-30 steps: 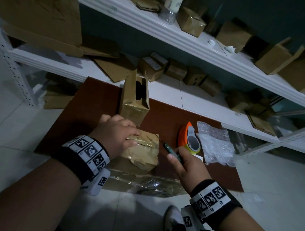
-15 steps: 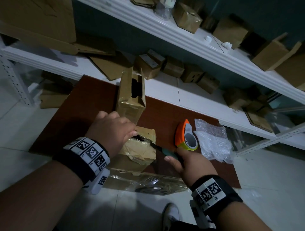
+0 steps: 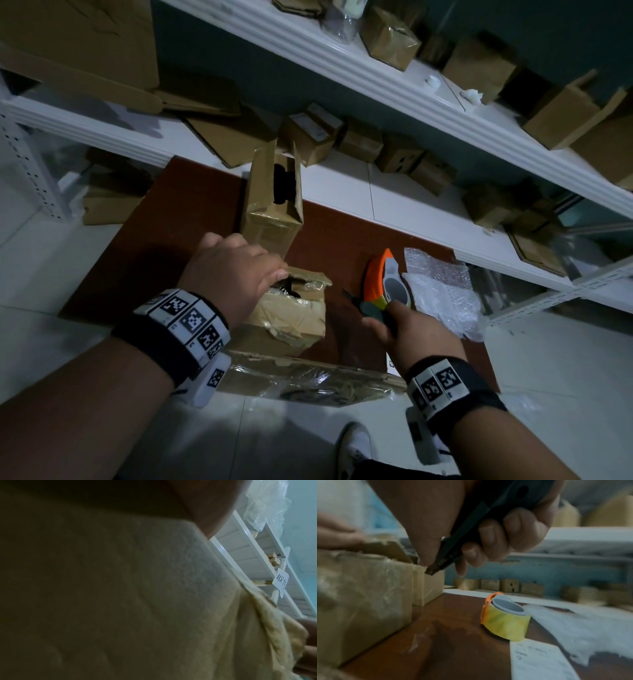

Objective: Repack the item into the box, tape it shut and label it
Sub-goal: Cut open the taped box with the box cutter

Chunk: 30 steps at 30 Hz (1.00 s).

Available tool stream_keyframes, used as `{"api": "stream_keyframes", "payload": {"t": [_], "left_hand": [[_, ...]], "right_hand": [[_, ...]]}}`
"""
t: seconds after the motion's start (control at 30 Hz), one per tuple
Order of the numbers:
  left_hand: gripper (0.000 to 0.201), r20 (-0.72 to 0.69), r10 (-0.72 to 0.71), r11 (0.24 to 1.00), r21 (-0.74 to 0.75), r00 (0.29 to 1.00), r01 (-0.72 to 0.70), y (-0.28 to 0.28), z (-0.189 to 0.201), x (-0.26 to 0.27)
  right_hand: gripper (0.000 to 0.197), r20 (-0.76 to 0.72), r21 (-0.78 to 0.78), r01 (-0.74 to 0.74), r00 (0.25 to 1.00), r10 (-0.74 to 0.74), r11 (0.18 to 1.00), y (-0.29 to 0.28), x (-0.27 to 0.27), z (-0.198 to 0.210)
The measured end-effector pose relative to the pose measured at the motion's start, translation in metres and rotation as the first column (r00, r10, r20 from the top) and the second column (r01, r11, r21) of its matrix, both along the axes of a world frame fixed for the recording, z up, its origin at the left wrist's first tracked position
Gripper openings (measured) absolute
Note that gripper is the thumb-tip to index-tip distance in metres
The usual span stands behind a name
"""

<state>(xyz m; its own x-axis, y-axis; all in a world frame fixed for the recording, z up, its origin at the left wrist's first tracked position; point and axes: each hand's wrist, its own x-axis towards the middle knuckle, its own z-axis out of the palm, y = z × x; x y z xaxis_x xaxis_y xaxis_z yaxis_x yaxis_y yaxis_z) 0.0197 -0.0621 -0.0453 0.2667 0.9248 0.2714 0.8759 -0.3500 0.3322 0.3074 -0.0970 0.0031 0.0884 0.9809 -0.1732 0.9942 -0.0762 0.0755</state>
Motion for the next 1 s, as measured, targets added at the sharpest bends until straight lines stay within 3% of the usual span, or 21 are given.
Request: {"api": "stream_keyframes", "payload": {"t": [0.07,0.13,0.23,0.4,0.53,0.67,0.8,1.0], "left_hand": [[0.043,-0.01,0.005,1.0,-0.004,1.0,-0.005,0.0,0.0,0.001],[0.043,-0.035,0.026,0.999,-0.024,0.999,-0.026,0.001,0.001,0.002],[0.048,-0.086,0.032,0.993,-0.114,0.996,-0.041,0.002,0.004,0.002],[0.053,-0.116,-0.02,0.982,-0.189,0.993,-0.002,-0.005,0.004,0.001],[0.049,-0.112,-0.009,0.985,-0.175,0.994,-0.011,-0.01,0.001,0.004],[0.048,-0.122,0.004,0.986,-0.165,0.992,-0.025,-0.013,0.001,0.007],[0.045,-0.109,0.028,0.985,-0.166,0.994,-0.046,-0.015,0.006,0.01],[0.042,-0.135,0.038,0.985,-0.163,0.99,-0.06,-0.013,0.011,0.016]], "right_hand": [[0.046,-0.055,0.002,0.013,0.998,-0.013,1.0,0.001,0.001,-0.001],[0.041,-0.284,0.004,0.101,0.954,-0.096,0.995,0.004,-0.001,-0.008],[0.031,-0.606,-0.023,0.262,0.764,-0.221,0.965,0.007,-0.005,-0.024],[0.008,-0.855,-0.001,0.306,0.494,-0.16,0.952,-0.004,-0.009,-0.036],[0.003,-0.944,-0.064,0.333,0.286,-0.166,0.941,-0.007,-0.009,-0.044],[0.017,-0.973,-0.175,0.398,0.069,-0.219,0.901,-0.005,-0.011,-0.046],[0.017,-0.958,-0.279,0.411,-0.059,-0.28,0.868,-0.006,-0.008,-0.055],[0.032,-0.941,-0.339,0.42,-0.166,-0.296,0.842,-0.001,0.002,-0.055]]}}
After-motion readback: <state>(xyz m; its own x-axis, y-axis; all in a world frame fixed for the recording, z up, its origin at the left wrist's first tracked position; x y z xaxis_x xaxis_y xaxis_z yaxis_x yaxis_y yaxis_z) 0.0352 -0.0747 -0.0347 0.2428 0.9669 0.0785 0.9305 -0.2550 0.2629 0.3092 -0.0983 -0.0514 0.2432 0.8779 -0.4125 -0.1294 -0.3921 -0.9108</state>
